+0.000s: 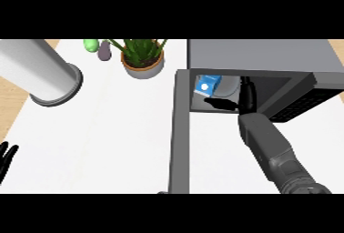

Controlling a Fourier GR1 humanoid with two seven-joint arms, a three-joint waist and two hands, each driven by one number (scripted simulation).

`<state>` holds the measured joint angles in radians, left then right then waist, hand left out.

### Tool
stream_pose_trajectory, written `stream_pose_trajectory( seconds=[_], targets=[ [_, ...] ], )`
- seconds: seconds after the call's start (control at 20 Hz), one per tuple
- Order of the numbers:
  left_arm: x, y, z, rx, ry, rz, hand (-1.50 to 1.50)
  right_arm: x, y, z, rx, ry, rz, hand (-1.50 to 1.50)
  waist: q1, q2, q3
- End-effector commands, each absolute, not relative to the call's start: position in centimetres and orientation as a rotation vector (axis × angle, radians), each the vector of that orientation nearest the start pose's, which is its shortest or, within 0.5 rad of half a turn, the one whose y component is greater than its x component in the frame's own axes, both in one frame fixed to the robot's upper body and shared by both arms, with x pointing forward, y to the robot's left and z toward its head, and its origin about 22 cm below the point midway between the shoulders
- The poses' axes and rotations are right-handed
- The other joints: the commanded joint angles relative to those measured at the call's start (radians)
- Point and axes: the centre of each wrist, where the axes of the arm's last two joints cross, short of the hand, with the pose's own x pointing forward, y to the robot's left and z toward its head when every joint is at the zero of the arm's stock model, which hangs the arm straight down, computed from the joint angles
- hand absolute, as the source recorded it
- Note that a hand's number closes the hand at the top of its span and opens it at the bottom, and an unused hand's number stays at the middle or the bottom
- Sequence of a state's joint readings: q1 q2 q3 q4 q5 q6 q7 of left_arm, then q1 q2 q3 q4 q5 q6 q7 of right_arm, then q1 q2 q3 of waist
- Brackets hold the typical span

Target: Pick up the milk, place it into the microwave and close the microwave

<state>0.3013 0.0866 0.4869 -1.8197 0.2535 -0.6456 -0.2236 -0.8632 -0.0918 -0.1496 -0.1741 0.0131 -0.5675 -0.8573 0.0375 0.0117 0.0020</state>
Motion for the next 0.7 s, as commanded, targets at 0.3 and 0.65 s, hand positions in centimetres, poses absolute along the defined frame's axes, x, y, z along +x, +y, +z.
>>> stream_pose_trajectory(
  seconds=[0.3, 0.65],
  targets=[
    [12.8, 34.6, 1.6, -0.311, -1.822, -0.142, -1.50, 33.9, -17.3, -10.3, -0.212, -1.855, 0.066, -1.50, -0.016, -0.015, -0.001],
    [14.5, 33.7, 2.3, -0.372, -1.799, -0.226, -1.50, 28.8, -19.0, -13.7, -0.050, -1.901, 0.010, -1.50, -0.047, -0.020, -0.002]
  ],
)
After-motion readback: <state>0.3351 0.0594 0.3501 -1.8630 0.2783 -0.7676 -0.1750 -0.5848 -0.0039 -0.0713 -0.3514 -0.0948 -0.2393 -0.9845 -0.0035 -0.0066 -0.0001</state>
